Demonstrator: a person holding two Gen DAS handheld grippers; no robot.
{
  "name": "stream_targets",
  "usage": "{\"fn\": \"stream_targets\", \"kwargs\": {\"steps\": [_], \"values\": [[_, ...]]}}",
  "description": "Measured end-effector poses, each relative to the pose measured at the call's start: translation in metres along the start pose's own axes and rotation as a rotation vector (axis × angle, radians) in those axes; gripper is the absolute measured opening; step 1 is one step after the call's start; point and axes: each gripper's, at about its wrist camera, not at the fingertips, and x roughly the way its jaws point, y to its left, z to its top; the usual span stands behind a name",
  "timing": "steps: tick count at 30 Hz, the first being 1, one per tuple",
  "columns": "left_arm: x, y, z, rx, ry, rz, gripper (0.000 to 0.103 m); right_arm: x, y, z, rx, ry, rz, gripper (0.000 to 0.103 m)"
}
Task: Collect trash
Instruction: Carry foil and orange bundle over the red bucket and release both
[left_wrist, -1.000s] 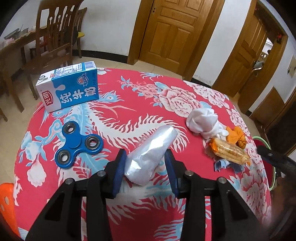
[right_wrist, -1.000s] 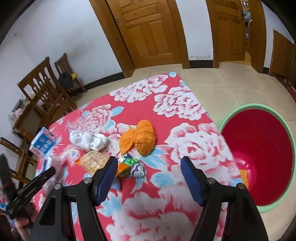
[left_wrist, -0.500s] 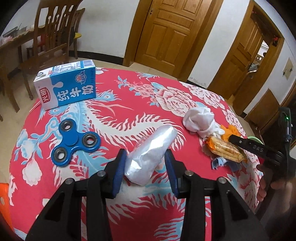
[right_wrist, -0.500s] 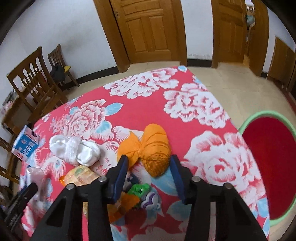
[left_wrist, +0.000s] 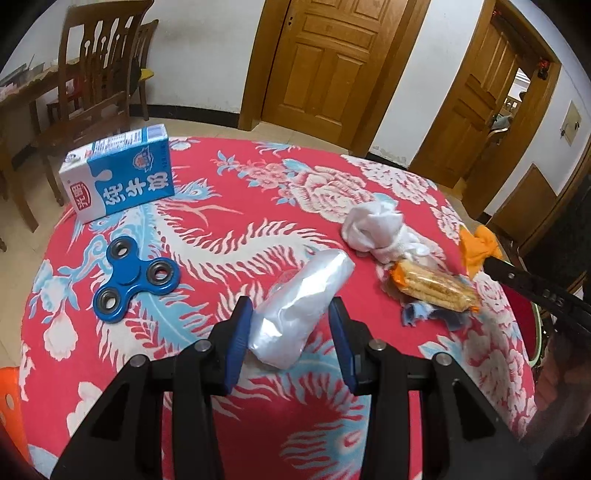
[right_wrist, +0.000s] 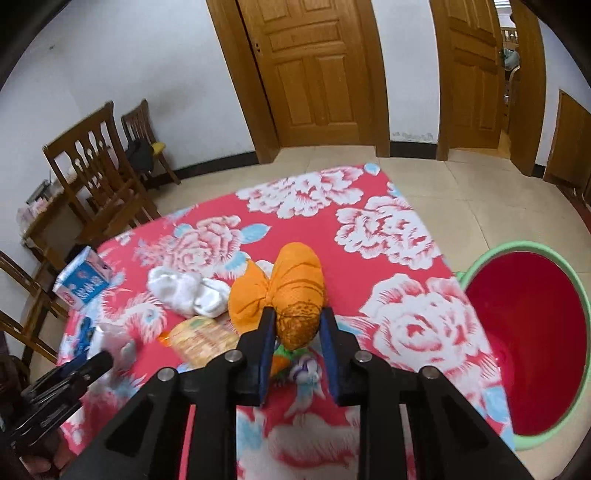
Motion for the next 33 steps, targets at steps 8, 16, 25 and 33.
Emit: {"fn": "stream_targets", "kwargs": {"steps": [8,16,25,33], "values": [[-0.031,-0.031,-0.003,0.025,-0.028,-0.036,0.043,-0.041,-0.021,-0.017,0.069,-0.037,0.04,0.026],[-0.044,-0.073,-0.004,0.071,-0.008,-0.114,0.043,-0.074,-0.055,-0.037,0.14,-0.065,0.035,0.026],[-0.041,-0.135,-0.005,0.163,0.032,-0.192,0.042,-0.108,-0.107,-0.054,0.228,-0.13,-0.027,0.026],[-0.024,-0.187,0.0,0.207,0.097,-0.284,0.042,-0.112,-0.167,-0.069,0.347,-0.133,-0.088,0.027]]}}
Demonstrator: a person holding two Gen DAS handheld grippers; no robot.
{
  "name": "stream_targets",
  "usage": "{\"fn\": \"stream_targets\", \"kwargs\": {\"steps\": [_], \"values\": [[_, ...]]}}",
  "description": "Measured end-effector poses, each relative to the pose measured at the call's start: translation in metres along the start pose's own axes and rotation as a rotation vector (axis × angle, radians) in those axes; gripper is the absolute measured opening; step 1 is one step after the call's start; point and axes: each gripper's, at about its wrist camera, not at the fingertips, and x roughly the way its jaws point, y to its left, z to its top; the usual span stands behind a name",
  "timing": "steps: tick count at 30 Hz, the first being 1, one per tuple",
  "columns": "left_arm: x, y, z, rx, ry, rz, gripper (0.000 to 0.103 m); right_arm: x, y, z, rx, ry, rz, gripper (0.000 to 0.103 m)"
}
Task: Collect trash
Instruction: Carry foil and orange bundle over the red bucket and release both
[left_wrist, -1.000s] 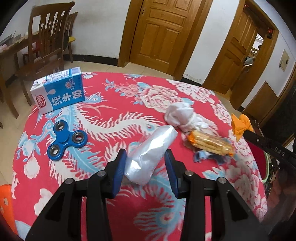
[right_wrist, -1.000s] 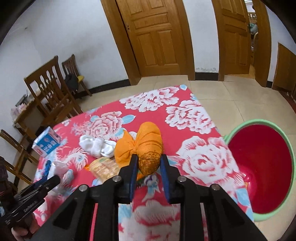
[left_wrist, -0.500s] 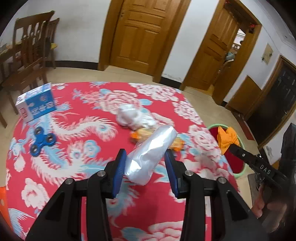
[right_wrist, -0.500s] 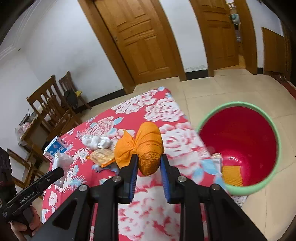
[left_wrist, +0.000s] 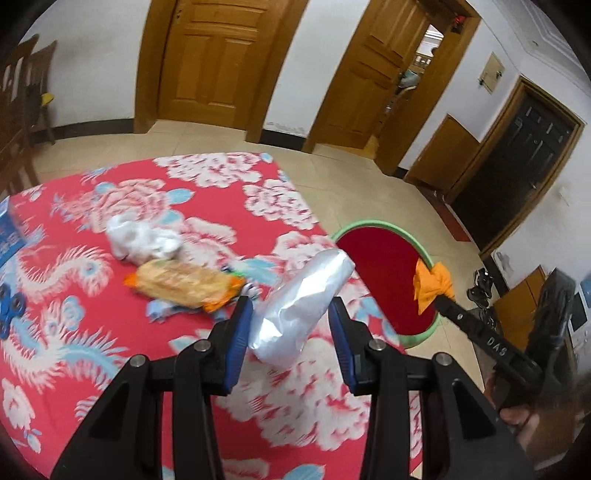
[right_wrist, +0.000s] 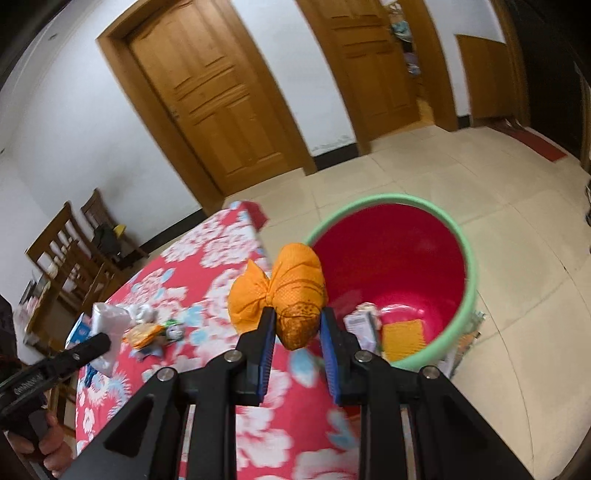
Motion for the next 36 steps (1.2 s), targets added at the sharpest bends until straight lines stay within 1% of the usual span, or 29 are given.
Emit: {"fn": "stream_targets", "kwargs": {"steps": [6,8,14,20,25,27,32,36], "values": [[0.025,-0.025,0.011,0.032,0.023,-0.021,0.042,0.006,-0.038,0.003,0.071,-0.001,-0.035,0.027],[0.036,-0.032,0.014,0.039,0.032,-0.028,0.042,0.008,-0.047,0.003,0.082,0.0,-0.049,0.03],[0.058,-0.051,0.016,0.067,0.062,-0.044,0.042,0.014,-0.067,0.003,0.118,0.007,-0.07,0.031],[0.078,-0.065,0.015,0.097,0.084,-0.06,0.042,0.014,-0.075,0.004,0.119,0.008,-0.074,0.032],[0.086,-0.074,0.014,0.117,0.089,-0.065,0.042,0.012,-0.076,0.004,0.114,0.003,-0.081,0.039],[0.089,-0.076,0.014,0.122,0.09,-0.065,0.042,0.011,-0.077,0.005,0.119,0.0,-0.08,0.043],[0.097,-0.086,0.013,0.145,0.1,-0.068,0.042,0.002,-0.078,0.006,0.119,-0.015,-0.082,0.046],[0.106,-0.094,0.012,0.166,0.115,-0.071,0.043,-0.005,-0.08,0.008,0.125,-0.036,-0.079,0.051]]}}
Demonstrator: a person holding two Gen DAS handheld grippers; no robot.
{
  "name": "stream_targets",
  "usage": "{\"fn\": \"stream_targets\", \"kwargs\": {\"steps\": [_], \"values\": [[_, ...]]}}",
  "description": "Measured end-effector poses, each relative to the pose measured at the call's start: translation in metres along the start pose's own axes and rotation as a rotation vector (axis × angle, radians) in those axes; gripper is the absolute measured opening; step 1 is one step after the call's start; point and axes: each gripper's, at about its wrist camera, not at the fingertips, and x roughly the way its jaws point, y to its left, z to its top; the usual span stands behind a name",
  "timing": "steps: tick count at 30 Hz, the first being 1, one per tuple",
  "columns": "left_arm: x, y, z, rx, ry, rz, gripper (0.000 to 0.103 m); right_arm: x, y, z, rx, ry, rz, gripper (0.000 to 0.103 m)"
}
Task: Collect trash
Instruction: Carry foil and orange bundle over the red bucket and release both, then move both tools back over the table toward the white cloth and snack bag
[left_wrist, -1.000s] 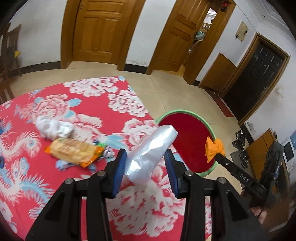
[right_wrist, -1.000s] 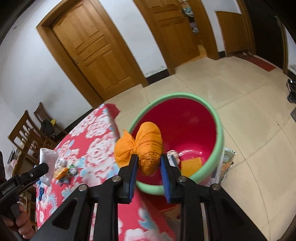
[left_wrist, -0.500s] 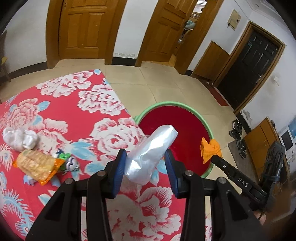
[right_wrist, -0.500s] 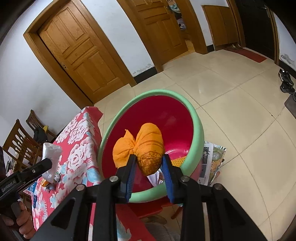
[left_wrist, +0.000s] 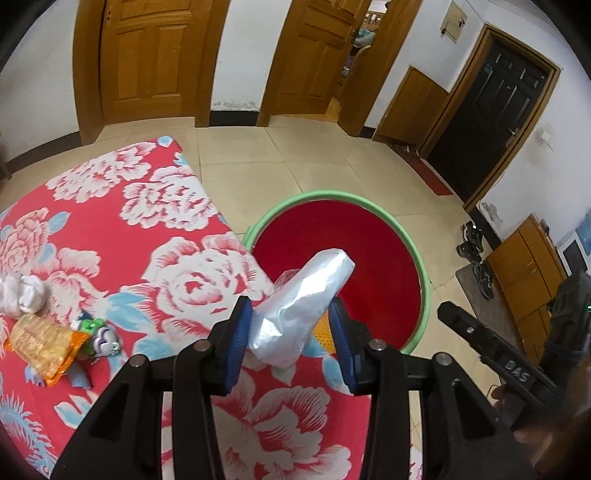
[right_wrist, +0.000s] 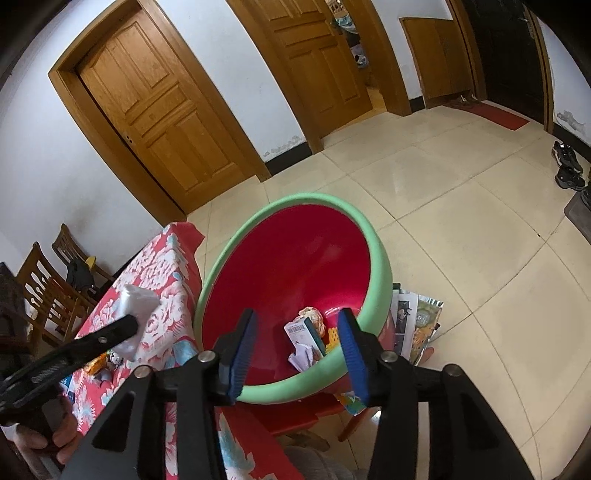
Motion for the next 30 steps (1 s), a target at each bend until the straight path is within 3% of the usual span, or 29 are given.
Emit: {"fn": "stream_targets", "kwargs": {"steps": [10,14,25,30], "values": [[0.029,-0.022,0.002,0.046,0.042,-0.015,0.043,-0.005,-0.008,0.002,0.032,-0.012,-0.011,0.06],[0.033,-0.024,0.002,0.036,0.046,0.006,0.056,-0.007,-0.013,0.003,0.043,-0.012,-0.005,0.061],[0.017,-0.015,0.004,0.027,0.011,0.011,0.056,-0.011,-0.011,0.002,0.037,-0.015,-0.003,0.064],[0.001,-0.005,0.004,0.023,-0.01,0.026,0.056,-0.015,-0.004,-0.001,0.02,-0.017,0.01,0.073]]}}
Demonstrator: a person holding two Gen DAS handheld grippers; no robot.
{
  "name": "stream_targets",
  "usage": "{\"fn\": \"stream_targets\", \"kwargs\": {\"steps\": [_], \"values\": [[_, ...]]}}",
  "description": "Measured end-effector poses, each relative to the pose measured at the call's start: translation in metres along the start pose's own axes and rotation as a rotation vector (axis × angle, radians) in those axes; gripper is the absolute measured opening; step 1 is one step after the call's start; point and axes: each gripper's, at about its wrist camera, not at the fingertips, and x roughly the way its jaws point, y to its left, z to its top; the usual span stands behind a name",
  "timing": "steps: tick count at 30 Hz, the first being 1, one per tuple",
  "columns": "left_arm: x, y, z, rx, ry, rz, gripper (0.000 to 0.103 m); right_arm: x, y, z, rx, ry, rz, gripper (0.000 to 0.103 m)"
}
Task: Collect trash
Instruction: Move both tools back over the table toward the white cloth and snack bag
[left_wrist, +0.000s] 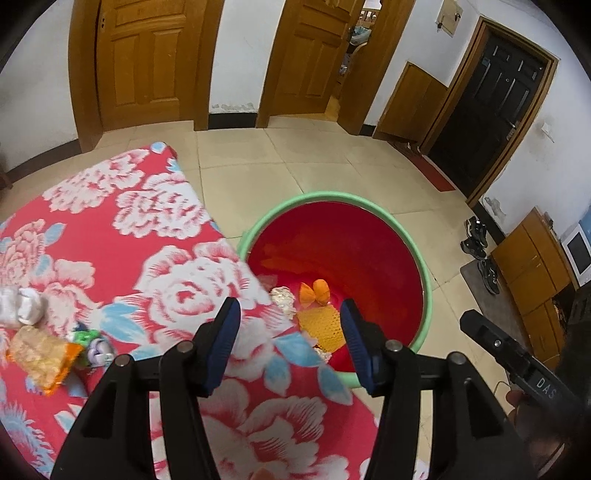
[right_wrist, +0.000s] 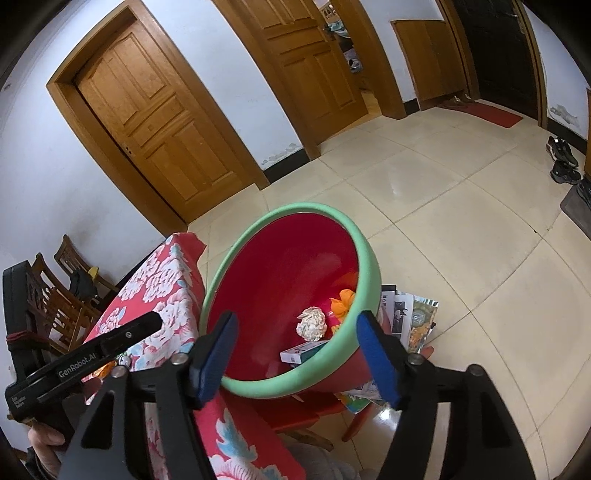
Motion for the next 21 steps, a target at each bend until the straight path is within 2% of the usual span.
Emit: {"fn": "stream_targets", "kwargs": {"steps": [3,11,21], "values": [[-0.012,0.01,0.0,-0.006,-0.016,0.019,0.056,0.0,0.005,-0.002,-0.002,0.005,0.004,0.077],[-0.041,0.054,0.002,-0.054,-0.064,0.099,0.056,0.001,0.02,-0.006,-0.023,0.019,0.015,0.079],[-0.061,0.117,0.0,-0.134,-0.084,0.18,0.056,0.005,0.035,-0.011,-0.048,0.046,0.015,0.08]]}}
